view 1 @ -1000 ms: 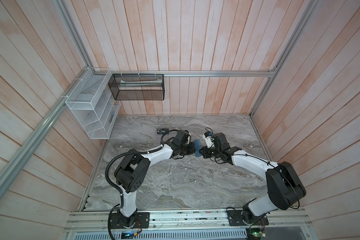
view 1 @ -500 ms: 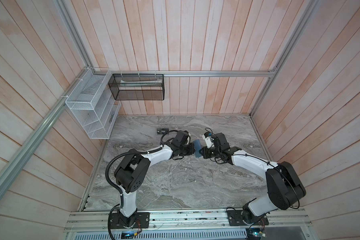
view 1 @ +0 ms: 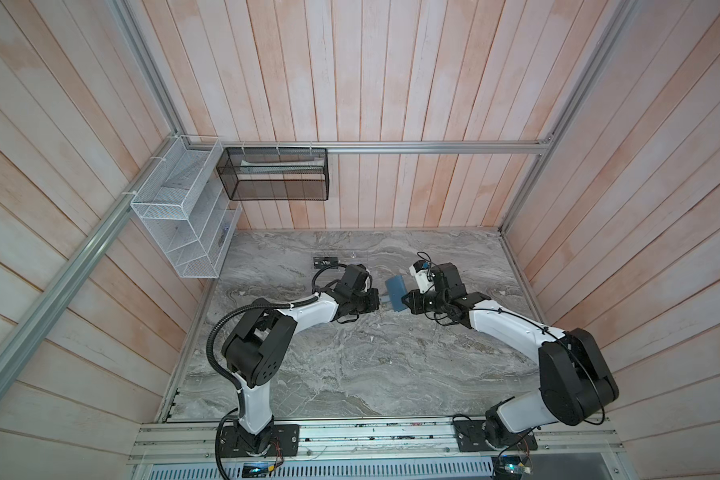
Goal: Take the credit cards out of the card holder
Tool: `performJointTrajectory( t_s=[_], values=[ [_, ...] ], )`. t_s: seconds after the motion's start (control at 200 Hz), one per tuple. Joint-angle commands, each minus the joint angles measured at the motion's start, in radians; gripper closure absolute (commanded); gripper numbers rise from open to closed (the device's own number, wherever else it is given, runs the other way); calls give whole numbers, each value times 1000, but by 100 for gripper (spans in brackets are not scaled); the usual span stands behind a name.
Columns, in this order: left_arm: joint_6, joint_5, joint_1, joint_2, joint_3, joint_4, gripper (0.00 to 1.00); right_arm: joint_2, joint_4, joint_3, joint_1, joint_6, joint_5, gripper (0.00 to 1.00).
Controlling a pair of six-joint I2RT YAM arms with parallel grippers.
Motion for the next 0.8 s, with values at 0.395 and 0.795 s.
performJointTrajectory(
  t_s=[0.395, 0.795],
  values=[
    [-8, 23, 3, -194, -120, -29, 100, 42, 92, -66, 16, 69, -115, 100],
    [-15, 9, -14, -331, -271, -43, 100, 80, 191, -135, 31, 122, -180, 100]
  ],
)
